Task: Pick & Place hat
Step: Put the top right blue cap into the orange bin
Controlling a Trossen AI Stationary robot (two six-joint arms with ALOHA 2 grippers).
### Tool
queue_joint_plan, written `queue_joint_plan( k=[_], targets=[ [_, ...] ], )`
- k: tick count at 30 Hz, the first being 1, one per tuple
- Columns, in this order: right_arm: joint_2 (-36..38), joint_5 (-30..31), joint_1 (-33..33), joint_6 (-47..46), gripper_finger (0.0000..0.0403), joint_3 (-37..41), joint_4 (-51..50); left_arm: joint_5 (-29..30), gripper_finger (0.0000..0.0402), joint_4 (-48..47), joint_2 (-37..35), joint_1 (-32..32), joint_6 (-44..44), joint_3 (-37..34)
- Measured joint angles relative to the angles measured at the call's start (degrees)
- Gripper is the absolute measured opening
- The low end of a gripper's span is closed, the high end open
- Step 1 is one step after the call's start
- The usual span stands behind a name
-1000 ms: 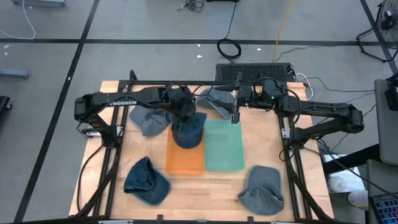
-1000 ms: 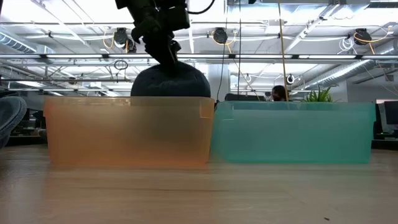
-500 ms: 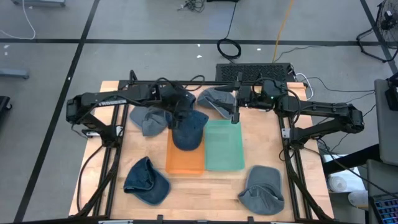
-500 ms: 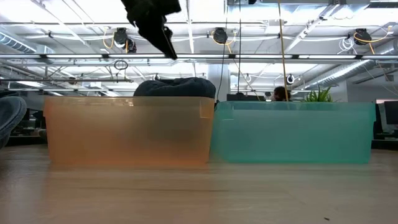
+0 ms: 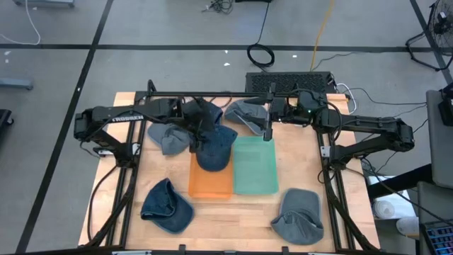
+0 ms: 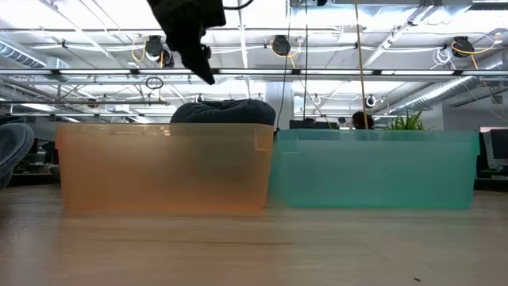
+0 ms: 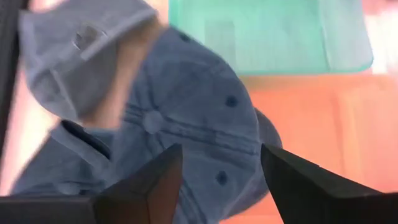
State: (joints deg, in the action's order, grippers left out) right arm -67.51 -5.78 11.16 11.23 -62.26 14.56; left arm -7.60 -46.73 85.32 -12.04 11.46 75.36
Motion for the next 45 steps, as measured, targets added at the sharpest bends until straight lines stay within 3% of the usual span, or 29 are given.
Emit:
queue_joint_plan(
  k=[8,14,17,22,38,45],
  targets=[
    [0.0,0.02,0.0,-0.01,0.0222,0.0,0.19,0.45,0.0186,7.25,-0.07,1.48,-1.17,-5.61],
    [0.0,0.0,0.0,-1.76,0.0222,0.0,0.16,9.88,0.0162,13.66,-0.07,2.67,-1.3,-9.36],
    [0.0,0.0,0.0,-1.76,0.0222,0.0,0.16,10.68,0.0147,14.89,0.13,3.3,-1.5,-10.73],
    [0.0,0.0,0.0,-1.77,0.0222,0.0,0.17,10.08,0.0116,16.27,1.57,4.88,-1.79,-13.12],
    [-0.02,-0.22,0.0,-2.75,0.0222,0.0,0.18,0.5,0.0008,17.6,3.58,8.86,-8.5,-14.61],
    [-0.02,-0.24,0.0,-3.34,0.0222,0.0,0.16,0.1,0.0021,15.9,3.57,10.47,-13.01,-14.61]
  ],
)
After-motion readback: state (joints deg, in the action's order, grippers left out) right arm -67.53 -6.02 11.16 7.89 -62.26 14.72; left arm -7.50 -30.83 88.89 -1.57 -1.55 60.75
